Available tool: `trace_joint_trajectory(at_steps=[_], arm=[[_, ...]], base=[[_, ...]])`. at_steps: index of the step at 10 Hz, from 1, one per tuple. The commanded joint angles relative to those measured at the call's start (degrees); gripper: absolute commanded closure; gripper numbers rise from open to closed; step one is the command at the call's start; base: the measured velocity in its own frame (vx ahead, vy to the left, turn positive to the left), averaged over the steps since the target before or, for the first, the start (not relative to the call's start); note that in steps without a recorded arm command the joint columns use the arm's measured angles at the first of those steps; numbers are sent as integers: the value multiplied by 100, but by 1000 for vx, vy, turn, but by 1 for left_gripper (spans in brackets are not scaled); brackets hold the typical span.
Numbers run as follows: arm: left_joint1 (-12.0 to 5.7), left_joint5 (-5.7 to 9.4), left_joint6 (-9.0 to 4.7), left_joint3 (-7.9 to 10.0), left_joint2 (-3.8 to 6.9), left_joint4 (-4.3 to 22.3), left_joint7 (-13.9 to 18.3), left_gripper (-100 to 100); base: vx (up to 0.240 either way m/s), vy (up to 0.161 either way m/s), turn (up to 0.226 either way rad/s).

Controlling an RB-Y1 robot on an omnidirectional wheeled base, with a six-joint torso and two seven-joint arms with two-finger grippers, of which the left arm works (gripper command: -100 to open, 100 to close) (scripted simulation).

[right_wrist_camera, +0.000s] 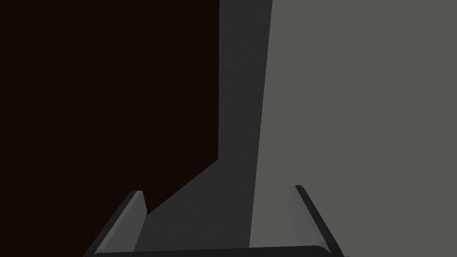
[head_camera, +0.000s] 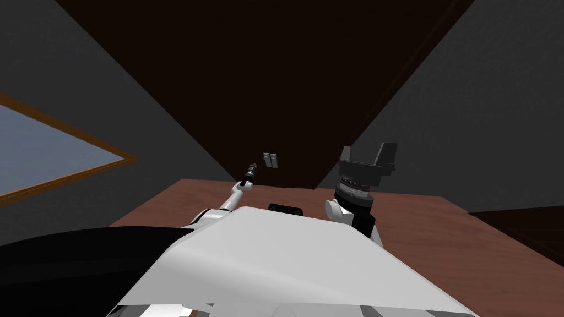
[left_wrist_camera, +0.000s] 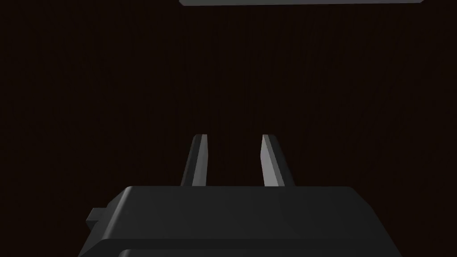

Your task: Pull the door open

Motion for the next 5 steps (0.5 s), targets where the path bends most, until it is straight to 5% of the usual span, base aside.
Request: trace_joint_trajectory(at_steps=[1, 5], arm=[[-4, -5, 6, -73, -4, -46, 50, -100], [-109, -25, -22, -222, -65, -98, 102, -100]], base=[[-200, -57, -35], [-95, -82, -69]])
